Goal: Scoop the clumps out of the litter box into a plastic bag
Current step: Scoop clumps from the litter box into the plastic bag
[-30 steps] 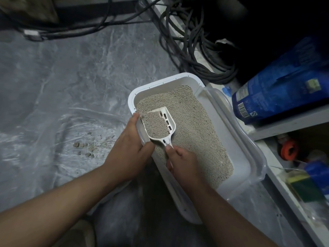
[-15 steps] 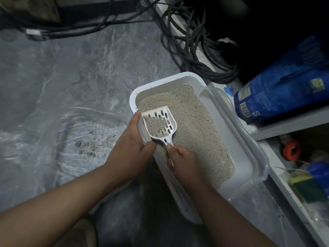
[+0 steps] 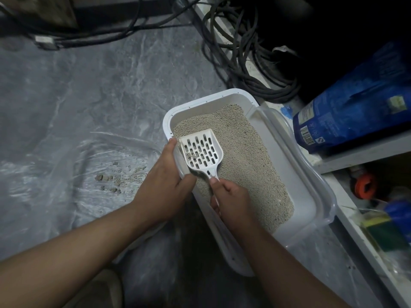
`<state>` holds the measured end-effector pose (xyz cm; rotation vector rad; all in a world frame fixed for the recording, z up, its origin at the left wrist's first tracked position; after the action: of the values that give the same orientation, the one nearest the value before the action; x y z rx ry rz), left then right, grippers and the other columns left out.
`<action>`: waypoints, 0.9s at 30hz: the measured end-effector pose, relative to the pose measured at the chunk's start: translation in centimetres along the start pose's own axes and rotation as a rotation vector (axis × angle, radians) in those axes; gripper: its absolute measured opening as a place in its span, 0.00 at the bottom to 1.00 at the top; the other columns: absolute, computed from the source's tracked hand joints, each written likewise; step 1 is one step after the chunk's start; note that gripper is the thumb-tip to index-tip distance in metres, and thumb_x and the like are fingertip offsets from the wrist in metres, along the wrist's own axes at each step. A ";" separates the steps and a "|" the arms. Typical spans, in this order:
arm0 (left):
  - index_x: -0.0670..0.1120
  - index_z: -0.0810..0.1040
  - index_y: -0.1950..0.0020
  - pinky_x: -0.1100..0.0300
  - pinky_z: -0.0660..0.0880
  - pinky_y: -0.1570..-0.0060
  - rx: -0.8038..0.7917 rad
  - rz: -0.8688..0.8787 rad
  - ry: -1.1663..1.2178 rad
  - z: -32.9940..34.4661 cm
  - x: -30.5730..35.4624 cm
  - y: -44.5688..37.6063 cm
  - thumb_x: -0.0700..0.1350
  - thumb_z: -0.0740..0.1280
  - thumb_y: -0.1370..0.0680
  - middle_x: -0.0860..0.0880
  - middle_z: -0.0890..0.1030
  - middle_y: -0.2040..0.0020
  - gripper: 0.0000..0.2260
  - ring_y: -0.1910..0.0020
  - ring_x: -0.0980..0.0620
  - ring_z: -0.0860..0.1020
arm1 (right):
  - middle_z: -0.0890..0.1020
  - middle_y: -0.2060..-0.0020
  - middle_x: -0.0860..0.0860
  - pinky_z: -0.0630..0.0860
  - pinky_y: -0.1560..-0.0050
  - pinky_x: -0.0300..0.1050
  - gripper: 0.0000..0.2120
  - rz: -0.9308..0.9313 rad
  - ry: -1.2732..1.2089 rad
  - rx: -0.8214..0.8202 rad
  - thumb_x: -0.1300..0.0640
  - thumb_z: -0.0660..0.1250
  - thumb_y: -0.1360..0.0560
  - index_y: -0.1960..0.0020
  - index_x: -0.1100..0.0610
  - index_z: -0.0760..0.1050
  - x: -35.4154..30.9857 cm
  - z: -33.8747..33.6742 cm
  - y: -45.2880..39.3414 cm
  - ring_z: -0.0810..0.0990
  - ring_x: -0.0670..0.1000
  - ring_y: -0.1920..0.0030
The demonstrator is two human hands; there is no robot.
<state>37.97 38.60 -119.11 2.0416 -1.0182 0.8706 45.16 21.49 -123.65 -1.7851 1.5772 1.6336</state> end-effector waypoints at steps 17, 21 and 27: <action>0.52 0.46 0.17 0.48 0.62 0.23 -0.080 0.050 0.166 -1.1 0.8 0.0 0.62 0.70 0.25 0.52 0.59 0.17 0.46 0.20 0.54 0.61 | 0.75 0.74 0.54 0.66 0.77 0.39 0.16 -0.061 -0.270 -0.006 0.44 0.67 0.22 0.59 0.55 0.77 -7.5 -1.3 2.2 0.68 0.50 0.80; 0.54 0.48 0.17 0.64 0.58 0.30 -0.044 -0.068 0.139 -5.0 -3.0 1.3 0.59 0.73 0.30 0.54 0.59 0.19 0.49 0.26 0.63 0.59 | 0.76 0.72 0.53 0.66 0.78 0.39 0.12 -0.142 -0.196 -0.130 0.48 0.65 0.20 0.59 0.51 0.78 -11.5 1.2 4.7 0.69 0.50 0.80; 0.50 0.56 0.18 0.66 0.61 0.37 0.092 -0.248 0.008 -11.1 -10.3 4.5 0.38 0.67 0.23 0.48 0.66 0.21 0.36 0.29 0.57 0.68 | 0.80 0.71 0.51 0.71 0.75 0.42 0.06 -0.169 -0.017 -0.214 0.51 0.64 0.20 0.53 0.49 0.80 -11.4 7.2 7.4 0.75 0.49 0.76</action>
<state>26.48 49.42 -120.00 2.1829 -0.7125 0.8062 37.71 30.08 -113.36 -1.9426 1.2455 1.7857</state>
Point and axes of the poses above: each hand's wrist, its own y-axis away from the middle knuckle, its own z-axis out of the palm, x = y × z, the point moved 10 cm from there along -y, towards the middle knuckle
